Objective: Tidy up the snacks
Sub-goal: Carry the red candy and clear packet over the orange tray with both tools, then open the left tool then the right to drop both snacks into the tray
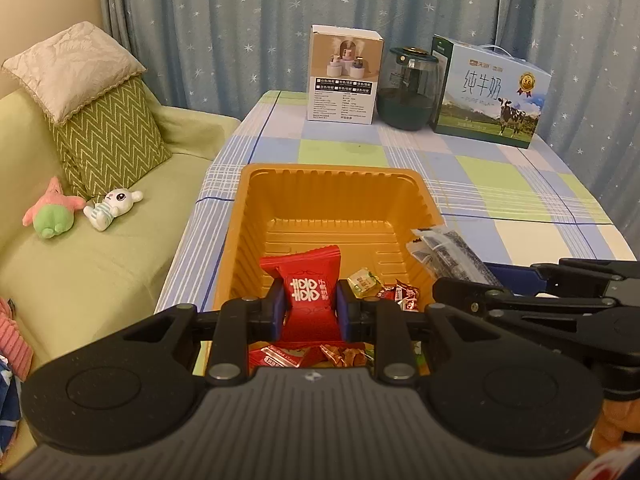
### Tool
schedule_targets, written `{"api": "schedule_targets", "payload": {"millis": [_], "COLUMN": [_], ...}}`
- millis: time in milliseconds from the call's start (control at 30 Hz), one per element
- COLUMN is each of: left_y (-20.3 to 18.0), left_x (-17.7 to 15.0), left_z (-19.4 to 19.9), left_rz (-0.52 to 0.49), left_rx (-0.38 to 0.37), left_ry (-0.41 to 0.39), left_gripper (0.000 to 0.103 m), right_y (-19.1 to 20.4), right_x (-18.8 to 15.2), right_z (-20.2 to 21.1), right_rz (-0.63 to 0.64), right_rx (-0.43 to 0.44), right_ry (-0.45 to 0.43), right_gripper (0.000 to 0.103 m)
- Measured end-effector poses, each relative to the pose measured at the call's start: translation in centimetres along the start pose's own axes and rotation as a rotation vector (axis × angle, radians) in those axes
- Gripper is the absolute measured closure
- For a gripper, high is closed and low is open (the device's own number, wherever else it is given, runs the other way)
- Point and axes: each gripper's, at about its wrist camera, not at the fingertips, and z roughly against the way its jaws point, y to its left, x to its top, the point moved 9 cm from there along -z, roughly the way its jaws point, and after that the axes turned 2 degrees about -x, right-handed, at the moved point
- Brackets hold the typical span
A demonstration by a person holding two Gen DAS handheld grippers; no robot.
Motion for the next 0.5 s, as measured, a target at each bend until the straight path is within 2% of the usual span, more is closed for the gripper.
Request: {"api": "schedule_targets", "payload": {"millis": [300,400,500], "left_y": [0.22,0.32,0.54], "left_x": [0.16,0.45,0.52], "left_z": [-0.33,-0.27,-0.15], "left_rz": [0.023,0.031,0.021], "left_rx": [-0.017,-0.014,0.005], "left_ry": [-0.005,-0.017,-0.022], "left_gripper": [0.079,0.068,0.068], "right_y": [0.05,0.01,-0.17], "right_x": [0.27,0.27,0.22], "right_z": [-0.24,-0.23,-0.25], "right_rz": [-0.015,-0.016,-0.020], "right_rx": [0.003,0.003,0.001], "right_ry": [-0.003,-0.003,0.000], "right_gripper": [0.066,0.066,0.066]}}
